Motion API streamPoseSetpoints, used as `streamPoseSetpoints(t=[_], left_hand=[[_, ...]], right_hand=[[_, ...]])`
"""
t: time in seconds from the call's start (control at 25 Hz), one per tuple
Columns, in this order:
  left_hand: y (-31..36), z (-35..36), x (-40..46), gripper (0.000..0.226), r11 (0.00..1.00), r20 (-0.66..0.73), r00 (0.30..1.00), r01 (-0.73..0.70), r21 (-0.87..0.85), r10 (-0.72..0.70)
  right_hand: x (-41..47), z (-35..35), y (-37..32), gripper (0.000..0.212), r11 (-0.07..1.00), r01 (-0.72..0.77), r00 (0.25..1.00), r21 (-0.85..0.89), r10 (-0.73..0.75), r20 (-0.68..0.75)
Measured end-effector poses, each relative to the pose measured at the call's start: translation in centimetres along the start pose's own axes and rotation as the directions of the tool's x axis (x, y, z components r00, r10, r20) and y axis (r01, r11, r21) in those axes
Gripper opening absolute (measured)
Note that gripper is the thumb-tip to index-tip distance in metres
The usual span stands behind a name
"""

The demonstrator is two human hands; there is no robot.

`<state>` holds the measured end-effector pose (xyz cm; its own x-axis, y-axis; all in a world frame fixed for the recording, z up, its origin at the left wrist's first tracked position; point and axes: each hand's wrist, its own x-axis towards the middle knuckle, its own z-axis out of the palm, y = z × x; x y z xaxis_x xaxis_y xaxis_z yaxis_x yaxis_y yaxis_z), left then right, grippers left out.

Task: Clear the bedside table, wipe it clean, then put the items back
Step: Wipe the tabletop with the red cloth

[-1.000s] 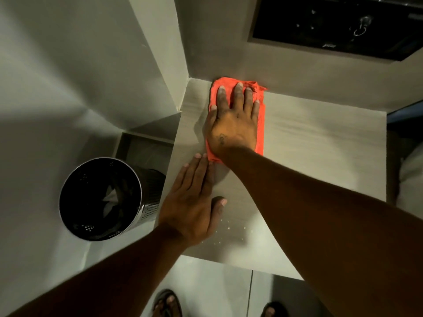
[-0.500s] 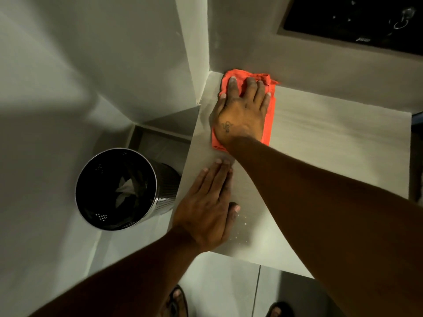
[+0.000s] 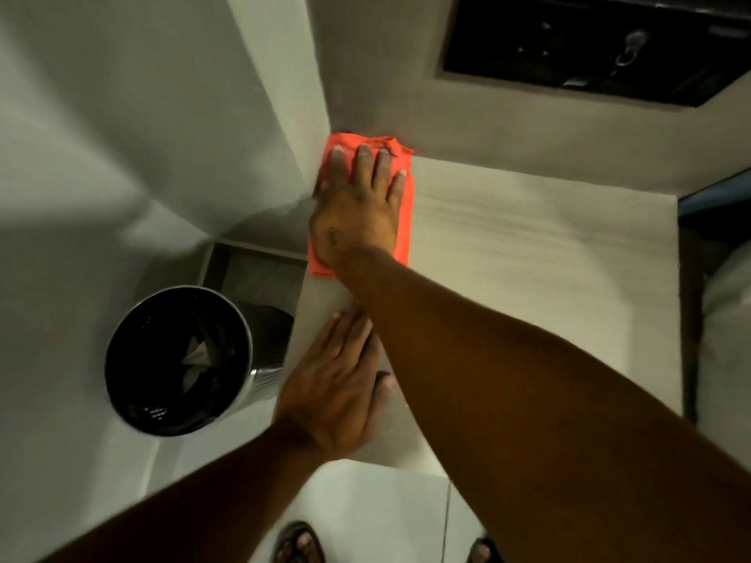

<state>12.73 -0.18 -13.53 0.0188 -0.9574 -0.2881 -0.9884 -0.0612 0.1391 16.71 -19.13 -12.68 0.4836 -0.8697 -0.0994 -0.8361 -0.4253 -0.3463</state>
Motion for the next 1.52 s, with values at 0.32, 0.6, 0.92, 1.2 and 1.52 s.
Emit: streamPoseSetpoints(t=[0.32, 0.6, 0.92, 1.2, 1.52], left_hand=[[0.3, -0.4, 0.3, 0.069, 1.000, -0.152, 0.988, -0.018, -0.004, 0.017], [0.5, -0.3, 0.4, 0.070, 0.999, -0.166, 0.986, -0.001, 0.038, 0.007], [0.5, -0.2, 0.1, 0.071, 0.999, -0.173, 0.985, 0.036, 0.033, -0.030], [0.3, 0.0, 0.1, 0.072, 0.997, -0.129, 0.991, 0.052, 0.049, -0.046], [0.1, 0.0, 0.1, 0.070, 0.999, -0.198, 0.980, 0.030, 0.033, -0.023]], right_hand=[[-6.1, -6.5, 22.9, 0.057, 0.973, -0.220, 0.956, -0.069, 0.201, -0.211], [-10.0, -9.4, 32.2, 0.057, 0.967, -0.176, 0.976, -0.183, 0.147, -0.162], [-23.9, -7.1, 24.9, 0.061, 0.959, -0.241, 0.970, -0.149, 0.245, 0.006], [-21.6, -1.6, 10.4, 0.062, 0.996, -0.066, 0.997, -0.064, 0.068, 0.035], [-20.4, -6.1, 18.6, 0.060, 0.993, -0.114, 0.992, -0.025, 0.113, -0.065]])
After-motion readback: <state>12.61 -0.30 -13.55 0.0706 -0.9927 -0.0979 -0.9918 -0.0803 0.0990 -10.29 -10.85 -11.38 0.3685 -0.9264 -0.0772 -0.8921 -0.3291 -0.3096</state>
